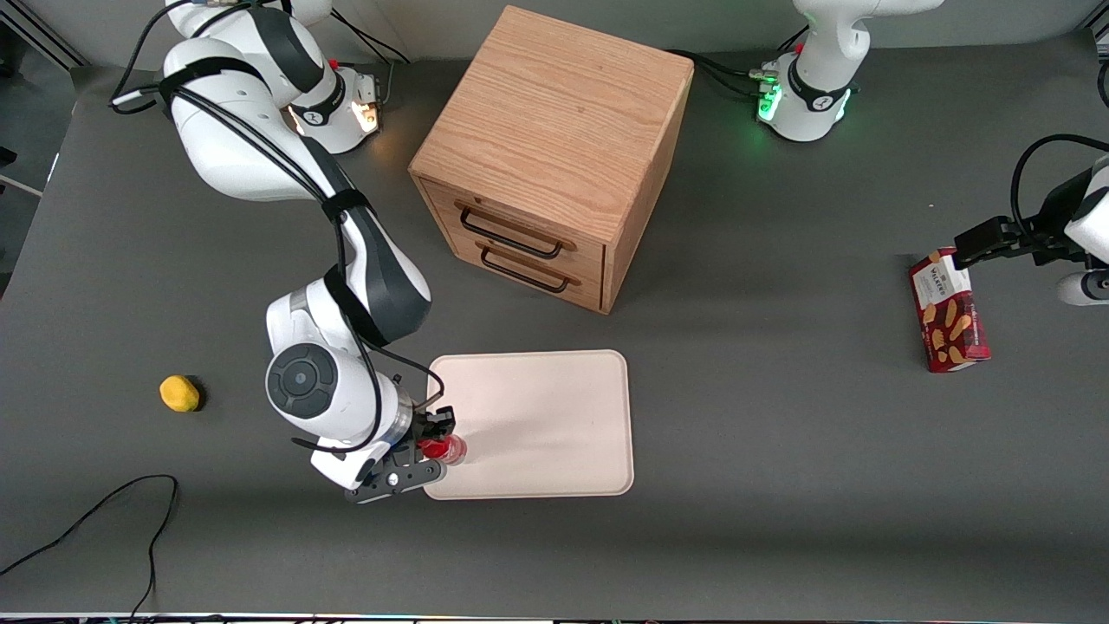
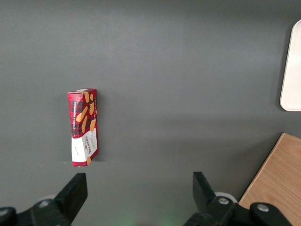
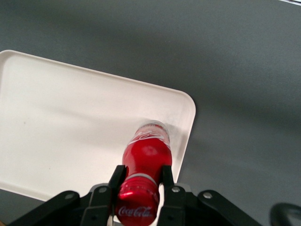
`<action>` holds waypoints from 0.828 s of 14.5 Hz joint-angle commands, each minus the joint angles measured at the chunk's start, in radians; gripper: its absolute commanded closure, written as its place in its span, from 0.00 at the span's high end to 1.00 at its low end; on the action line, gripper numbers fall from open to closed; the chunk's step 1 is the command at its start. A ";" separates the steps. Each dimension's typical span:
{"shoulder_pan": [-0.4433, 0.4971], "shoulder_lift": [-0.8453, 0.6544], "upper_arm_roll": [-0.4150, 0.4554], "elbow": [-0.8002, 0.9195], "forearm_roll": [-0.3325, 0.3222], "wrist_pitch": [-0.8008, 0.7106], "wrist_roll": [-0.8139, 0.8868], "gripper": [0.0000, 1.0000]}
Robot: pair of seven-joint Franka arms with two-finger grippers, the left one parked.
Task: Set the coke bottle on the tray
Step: 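Lower the bottle onto the tray and open the right gripper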
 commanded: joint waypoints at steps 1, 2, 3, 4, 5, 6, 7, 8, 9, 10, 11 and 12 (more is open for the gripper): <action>-0.008 -0.013 0.013 -0.046 -0.023 0.052 0.047 0.32; -0.008 -0.013 0.013 -0.056 -0.021 0.072 0.048 0.33; -0.008 -0.012 0.013 -0.056 -0.021 0.079 0.048 0.36; -0.009 -0.010 0.013 -0.057 -0.021 0.087 0.047 0.39; -0.009 -0.010 0.013 -0.057 -0.025 0.102 0.047 0.40; -0.009 -0.009 0.013 -0.068 -0.025 0.110 0.047 0.41; -0.011 -0.009 0.013 -0.083 -0.026 0.122 0.047 0.53; -0.011 -0.009 0.011 -0.090 -0.026 0.139 0.047 1.00; -0.011 -0.012 0.010 -0.090 -0.026 0.159 0.047 1.00; -0.012 -0.015 0.010 -0.091 -0.025 0.162 0.047 1.00; -0.012 -0.021 0.010 -0.091 -0.025 0.162 0.048 1.00; -0.012 -0.029 0.008 -0.090 -0.025 0.159 0.048 1.00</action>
